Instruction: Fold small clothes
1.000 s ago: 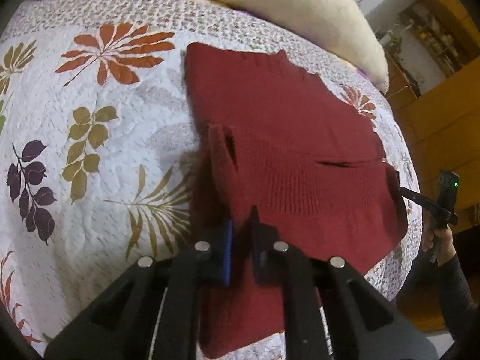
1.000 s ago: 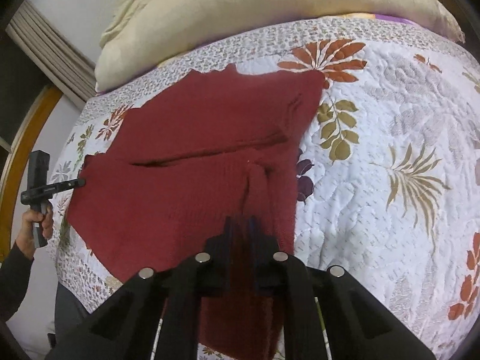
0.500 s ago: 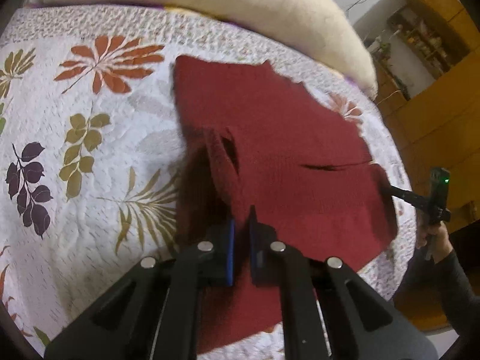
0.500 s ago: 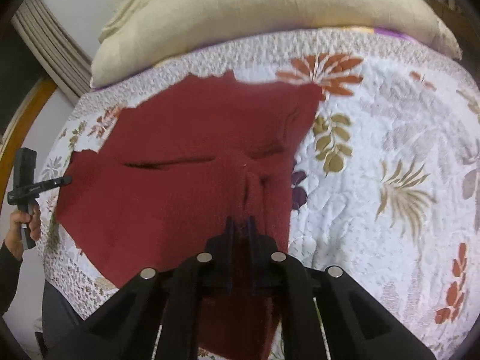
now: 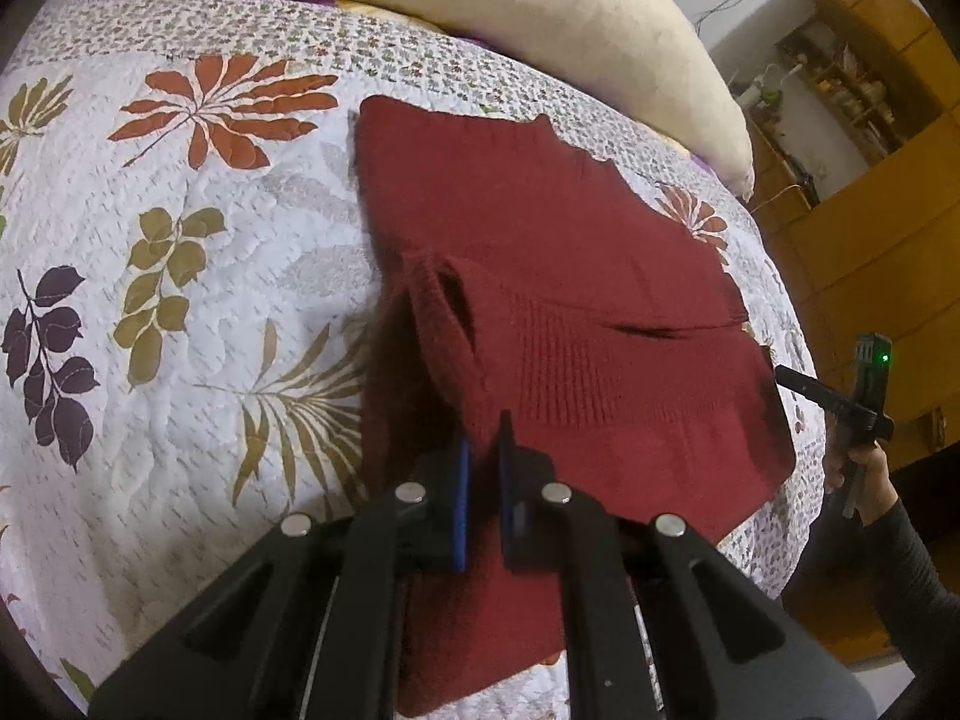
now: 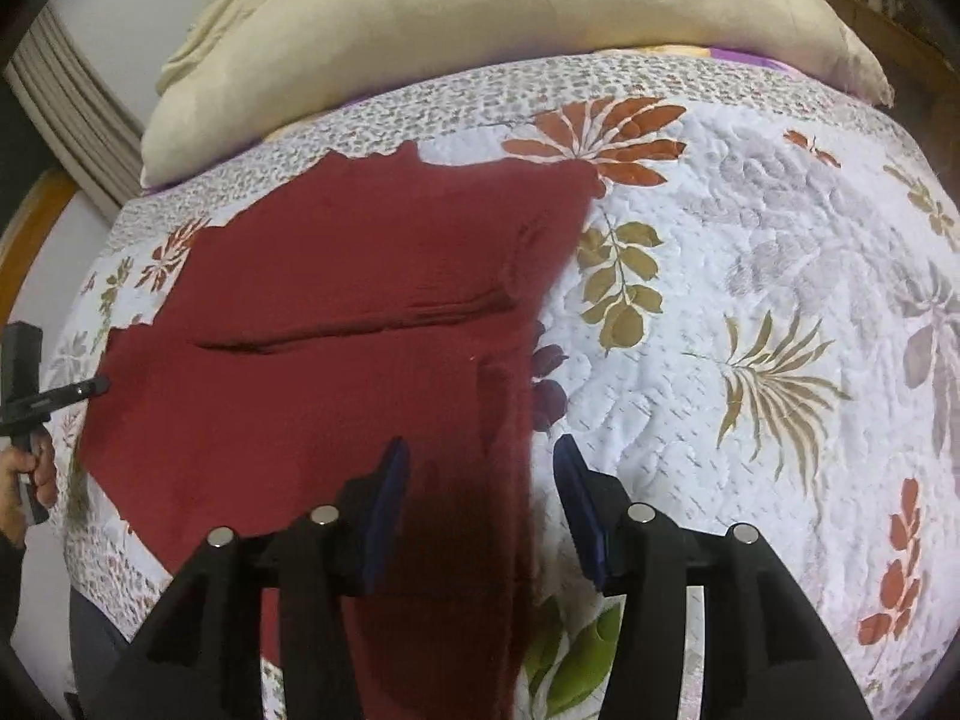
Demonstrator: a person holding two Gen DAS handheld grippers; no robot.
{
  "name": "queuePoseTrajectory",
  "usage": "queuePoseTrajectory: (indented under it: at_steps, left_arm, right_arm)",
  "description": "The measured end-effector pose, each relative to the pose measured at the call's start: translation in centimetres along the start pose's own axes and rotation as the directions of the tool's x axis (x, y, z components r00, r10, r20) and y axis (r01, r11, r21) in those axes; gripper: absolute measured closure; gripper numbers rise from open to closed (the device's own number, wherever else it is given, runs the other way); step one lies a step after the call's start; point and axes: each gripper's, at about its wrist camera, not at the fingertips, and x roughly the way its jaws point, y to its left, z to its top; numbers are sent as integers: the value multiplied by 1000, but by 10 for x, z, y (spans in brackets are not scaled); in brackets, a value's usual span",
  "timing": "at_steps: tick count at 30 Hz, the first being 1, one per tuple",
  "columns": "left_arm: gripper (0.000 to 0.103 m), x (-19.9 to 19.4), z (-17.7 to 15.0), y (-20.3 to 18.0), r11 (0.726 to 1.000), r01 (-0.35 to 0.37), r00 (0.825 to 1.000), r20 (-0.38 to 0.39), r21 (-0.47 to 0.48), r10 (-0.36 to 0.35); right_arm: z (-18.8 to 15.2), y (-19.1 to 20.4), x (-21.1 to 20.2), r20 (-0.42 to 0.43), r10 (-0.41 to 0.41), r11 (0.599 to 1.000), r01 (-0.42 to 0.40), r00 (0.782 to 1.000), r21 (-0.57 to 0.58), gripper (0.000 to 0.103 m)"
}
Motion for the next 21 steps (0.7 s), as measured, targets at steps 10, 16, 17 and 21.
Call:
queuePoseTrajectory:
  at_steps: [10,16,17,21]
  left_arm:
    - [97,-38,-2,-18,999,46,994,100,26,-49]
    - [97,-78,8,-40,992,77,977,191,99,-95]
    - [97,-83,14,-43,991,71,975,202,110,-93]
    - [97,-94,53,-51,988,64,968,233,138,-95]
  right_arm:
    - [-4,13,-31,73,-12,999,16,997,-47,95]
    - [9,32,-85,186,10,997,6,982,-82,95]
    - [14,35,-91,203,12,996,5,979,-85,95]
    - [47,40,-109,264,4,996,20,965,-89,95]
